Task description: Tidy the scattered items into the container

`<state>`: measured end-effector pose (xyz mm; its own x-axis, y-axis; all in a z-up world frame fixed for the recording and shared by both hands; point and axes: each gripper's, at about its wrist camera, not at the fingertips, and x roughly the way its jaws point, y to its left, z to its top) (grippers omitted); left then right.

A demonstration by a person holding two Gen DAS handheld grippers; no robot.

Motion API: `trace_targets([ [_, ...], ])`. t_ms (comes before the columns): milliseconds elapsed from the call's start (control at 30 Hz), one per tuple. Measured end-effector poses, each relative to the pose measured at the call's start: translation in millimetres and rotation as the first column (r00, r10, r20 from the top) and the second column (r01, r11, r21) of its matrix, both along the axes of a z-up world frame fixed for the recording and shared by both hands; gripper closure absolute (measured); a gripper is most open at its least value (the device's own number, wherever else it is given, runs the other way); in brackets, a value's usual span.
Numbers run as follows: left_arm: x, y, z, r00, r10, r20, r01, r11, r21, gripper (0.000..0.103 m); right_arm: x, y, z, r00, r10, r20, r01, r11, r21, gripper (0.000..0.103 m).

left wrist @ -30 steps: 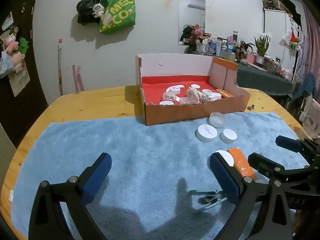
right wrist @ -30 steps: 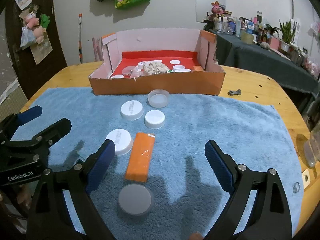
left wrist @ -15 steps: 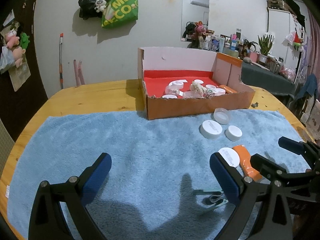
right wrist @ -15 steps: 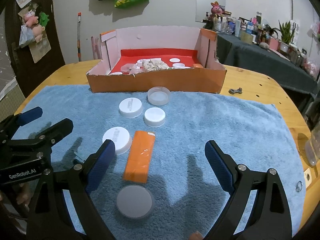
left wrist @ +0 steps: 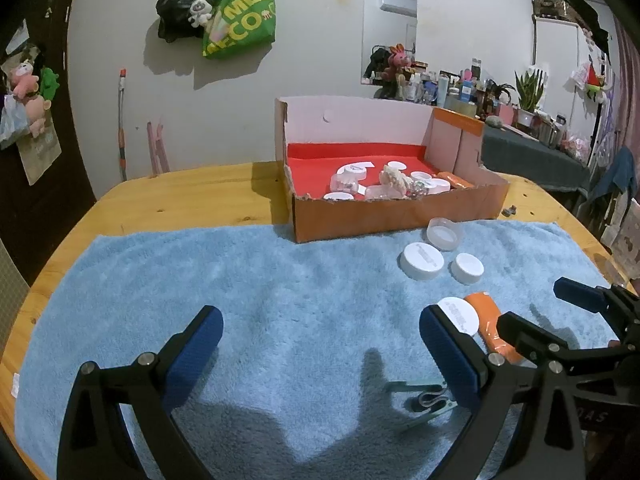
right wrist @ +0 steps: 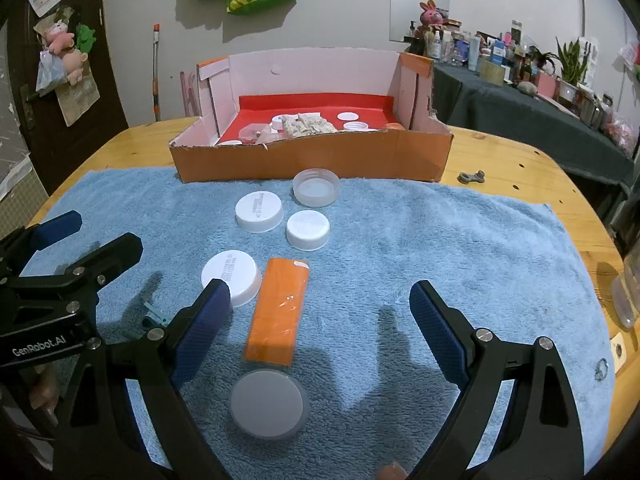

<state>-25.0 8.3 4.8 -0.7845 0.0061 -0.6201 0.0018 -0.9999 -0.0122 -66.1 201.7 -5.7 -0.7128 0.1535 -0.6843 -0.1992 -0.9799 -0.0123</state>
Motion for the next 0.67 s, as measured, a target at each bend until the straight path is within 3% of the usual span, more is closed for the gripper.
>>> trace_targets([
  [667,-0.8,0.2,1.7,1.000,0.002,0.004,-0.002,1.000,-0.009,0.002,-1.5,0.3,-1.9,1.000,-0.002,0.011,0.002,1.000,0.003,0.011],
])
